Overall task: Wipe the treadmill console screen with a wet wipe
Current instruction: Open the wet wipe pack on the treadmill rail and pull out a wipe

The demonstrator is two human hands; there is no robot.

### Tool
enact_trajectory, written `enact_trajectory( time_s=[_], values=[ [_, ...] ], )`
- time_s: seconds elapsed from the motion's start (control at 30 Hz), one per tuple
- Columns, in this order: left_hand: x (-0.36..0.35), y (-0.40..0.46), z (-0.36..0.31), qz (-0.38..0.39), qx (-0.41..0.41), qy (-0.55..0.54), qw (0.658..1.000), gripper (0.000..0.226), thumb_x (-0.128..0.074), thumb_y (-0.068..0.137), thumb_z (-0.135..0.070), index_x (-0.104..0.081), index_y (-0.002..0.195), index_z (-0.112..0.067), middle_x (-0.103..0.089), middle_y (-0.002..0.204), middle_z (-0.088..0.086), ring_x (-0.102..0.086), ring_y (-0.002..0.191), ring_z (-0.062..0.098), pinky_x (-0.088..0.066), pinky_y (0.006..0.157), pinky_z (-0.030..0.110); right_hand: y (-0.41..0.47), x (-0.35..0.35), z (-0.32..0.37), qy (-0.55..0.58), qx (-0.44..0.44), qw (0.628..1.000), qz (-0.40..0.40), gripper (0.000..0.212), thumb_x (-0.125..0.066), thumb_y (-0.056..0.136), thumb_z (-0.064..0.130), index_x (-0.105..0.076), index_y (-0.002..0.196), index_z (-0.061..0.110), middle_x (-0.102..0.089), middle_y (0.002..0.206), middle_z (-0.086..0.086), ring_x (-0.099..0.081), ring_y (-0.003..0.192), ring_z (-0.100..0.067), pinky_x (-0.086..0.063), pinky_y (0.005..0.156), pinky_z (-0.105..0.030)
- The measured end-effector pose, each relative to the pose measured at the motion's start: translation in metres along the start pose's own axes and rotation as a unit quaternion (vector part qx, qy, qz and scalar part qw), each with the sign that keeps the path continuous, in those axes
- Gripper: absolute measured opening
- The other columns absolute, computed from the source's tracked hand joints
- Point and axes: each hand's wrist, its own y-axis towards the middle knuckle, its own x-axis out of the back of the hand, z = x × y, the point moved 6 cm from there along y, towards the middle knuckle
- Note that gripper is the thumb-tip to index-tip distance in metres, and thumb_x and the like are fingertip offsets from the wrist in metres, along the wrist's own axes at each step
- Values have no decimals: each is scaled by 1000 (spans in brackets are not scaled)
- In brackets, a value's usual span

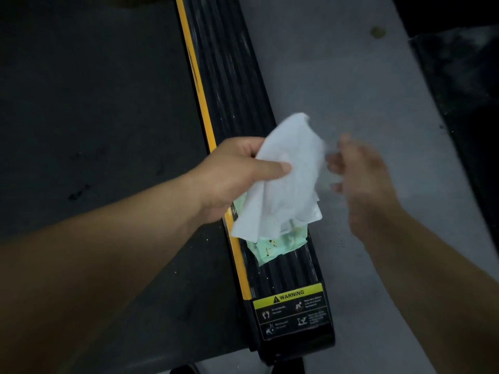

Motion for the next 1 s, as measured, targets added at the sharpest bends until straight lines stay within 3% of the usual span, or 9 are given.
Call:
enact_trajectory(
  time_s=[0.13,0.23,0.33,0.47,0.57,0.63,0.67,0.77,1.0],
  values=[
    [26,-5,6,-51,21,-55,997,29,-75,88,-8,-71,116,-13,-77,109,8,-76,99,28,-61,84,48,-12,-19,-66,-178,-95,975,96,44,-54,91,49,-64,102,7,-63,85,-2,-59,75,-21,-50,67,-40],
    [42,-7,5,-84,18,-68,994,28,-76,87,-9,-71,115,-13,-77,108,9,-76,96,28,-63,77,44,-41,-31,-61,-215,35,969,119,23,-50,99,43,-61,110,26,-66,99,10,-65,88,-12,-56,72,-33],
    [51,-11,1,-94,13,-81,992,28,-75,89,-11,-71,116,-12,-77,110,11,-76,98,29,-62,82,48,-73,-54,-54,-460,274,836,120,39,-40,99,50,-58,124,26,-54,129,5,-47,120,-19,-46,91,-38],
    [55,-19,0,-83,15,-99,991,29,-72,91,-10,-68,120,-8,-75,112,15,-75,100,30,-61,87,52,-83,-76,-83,-577,270,751,172,53,-33,97,52,-55,136,23,-48,143,-2,-41,130,-25,-41,98,-44],
    [51,-25,4,-54,30,-123,991,36,-69,91,-7,-63,126,-3,-72,119,21,-73,106,35,-60,90,53,-78,-76,-68,-506,266,811,124,47,-31,98,48,-66,118,24,-57,127,2,-47,121,-22,-40,92,-37],
    [44,-30,5,-8,53,-147,988,40,-67,92,-7,-61,131,-3,-70,123,21,-71,109,36,-60,91,51,-66,-66,-50,-227,75,963,123,50,-31,100,51,-70,101,19,-64,106,2,-58,111,-23,-40,83,-28],
    [41,-33,6,16,66,-150,986,40,-66,92,-7,-61,132,-5,-70,124,20,-71,109,34,-60,91,49,-66,-69,-48,-39,-74,983,166,54,-32,100,58,-71,102,20,-70,105,3,-63,110,-21,-43,85,-29],
    [33,-40,10,60,87,-122,987,39,-66,92,-7,-64,131,-10,-73,122,14,-72,110,30,-59,93,47,-77,-77,-29,234,-210,901,298,51,-47,98,55,-67,125,16,-71,123,-7,-64,119,-24,-45,105,-45],
    [58,-45,8,-75,9,-66,995,67,-74,87,-2,-53,141,-35,-71,100,16,-74,98,30,-63,84,45,-67,-28,-8,189,-99,969,125,14,-64,93,5,-66,106,9,-78,95,-1,-76,86,-15,-60,67,-23]
  ],
)
